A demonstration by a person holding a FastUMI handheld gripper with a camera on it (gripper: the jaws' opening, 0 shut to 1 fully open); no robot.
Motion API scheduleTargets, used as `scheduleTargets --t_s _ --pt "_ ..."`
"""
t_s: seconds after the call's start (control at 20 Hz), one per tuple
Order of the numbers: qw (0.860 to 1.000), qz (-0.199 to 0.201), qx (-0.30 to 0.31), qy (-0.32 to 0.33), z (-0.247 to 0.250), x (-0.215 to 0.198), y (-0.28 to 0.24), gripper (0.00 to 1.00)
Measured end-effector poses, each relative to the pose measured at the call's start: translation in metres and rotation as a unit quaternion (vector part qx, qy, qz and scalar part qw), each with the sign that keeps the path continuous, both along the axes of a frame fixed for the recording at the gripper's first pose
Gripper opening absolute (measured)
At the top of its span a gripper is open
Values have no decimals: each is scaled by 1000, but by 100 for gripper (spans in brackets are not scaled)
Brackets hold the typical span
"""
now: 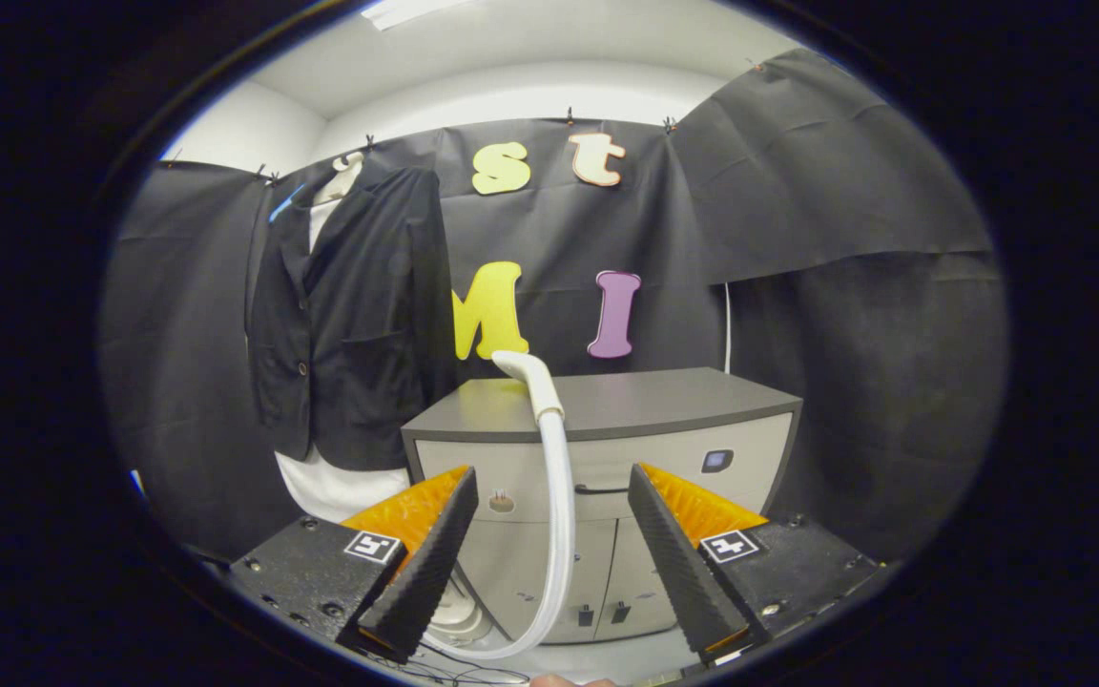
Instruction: Iron the clothes twice with a garment steamer, once on the left side and once on the right side.
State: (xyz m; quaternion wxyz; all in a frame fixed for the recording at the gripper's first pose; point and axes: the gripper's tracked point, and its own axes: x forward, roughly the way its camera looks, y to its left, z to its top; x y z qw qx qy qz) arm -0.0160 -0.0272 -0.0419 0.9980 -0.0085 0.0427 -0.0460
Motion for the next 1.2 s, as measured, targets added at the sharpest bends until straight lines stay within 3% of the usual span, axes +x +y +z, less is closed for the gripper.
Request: scheduleTargets --t_s 0.45,0.85,1.2 --pt "1000 -3 12 19 -3 17 22 99" --pt "999 -31 0 11 19 40 51 99" --pt "998 -30 7 52 44 78 53 99"
